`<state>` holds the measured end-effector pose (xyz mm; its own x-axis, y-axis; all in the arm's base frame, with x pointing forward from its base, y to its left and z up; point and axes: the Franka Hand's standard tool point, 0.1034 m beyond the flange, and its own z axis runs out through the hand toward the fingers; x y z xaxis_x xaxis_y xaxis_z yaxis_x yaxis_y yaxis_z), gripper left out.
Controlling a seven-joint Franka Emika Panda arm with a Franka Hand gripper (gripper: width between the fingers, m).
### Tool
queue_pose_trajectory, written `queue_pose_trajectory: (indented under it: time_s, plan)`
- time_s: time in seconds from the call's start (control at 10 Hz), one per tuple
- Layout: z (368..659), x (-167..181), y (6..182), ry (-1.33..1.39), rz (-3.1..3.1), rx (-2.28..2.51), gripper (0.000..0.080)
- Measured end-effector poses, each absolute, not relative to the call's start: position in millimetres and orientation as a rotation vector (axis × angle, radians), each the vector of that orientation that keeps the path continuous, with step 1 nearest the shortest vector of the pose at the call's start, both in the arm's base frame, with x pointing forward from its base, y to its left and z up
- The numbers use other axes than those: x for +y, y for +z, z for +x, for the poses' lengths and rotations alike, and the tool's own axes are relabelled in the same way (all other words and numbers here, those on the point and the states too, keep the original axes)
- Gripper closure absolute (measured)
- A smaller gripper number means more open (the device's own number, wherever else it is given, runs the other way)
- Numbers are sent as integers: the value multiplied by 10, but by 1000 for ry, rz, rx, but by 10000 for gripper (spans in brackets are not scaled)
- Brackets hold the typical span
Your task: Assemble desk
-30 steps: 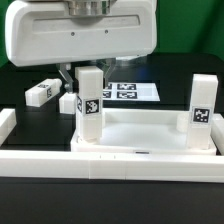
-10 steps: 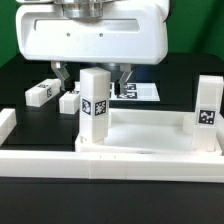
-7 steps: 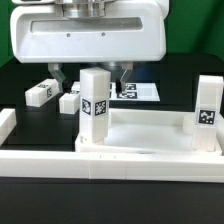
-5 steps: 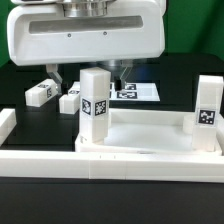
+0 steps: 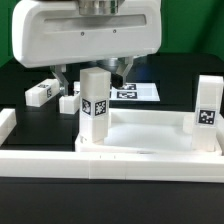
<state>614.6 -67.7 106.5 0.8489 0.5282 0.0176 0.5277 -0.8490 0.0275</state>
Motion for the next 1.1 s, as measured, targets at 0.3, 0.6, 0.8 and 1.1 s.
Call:
queue_pose_trajectory:
  time_s: [0.3, 0.6, 0.8, 1.1]
  plan:
    - [6144, -686, 1064, 38, 2996, 872, 319]
    - [6142, -687, 1062, 38, 3010, 825, 511]
    - [6141, -686, 1060, 42, 3042, 717, 511]
    - [6136, -702, 1055, 64, 3159, 93, 511]
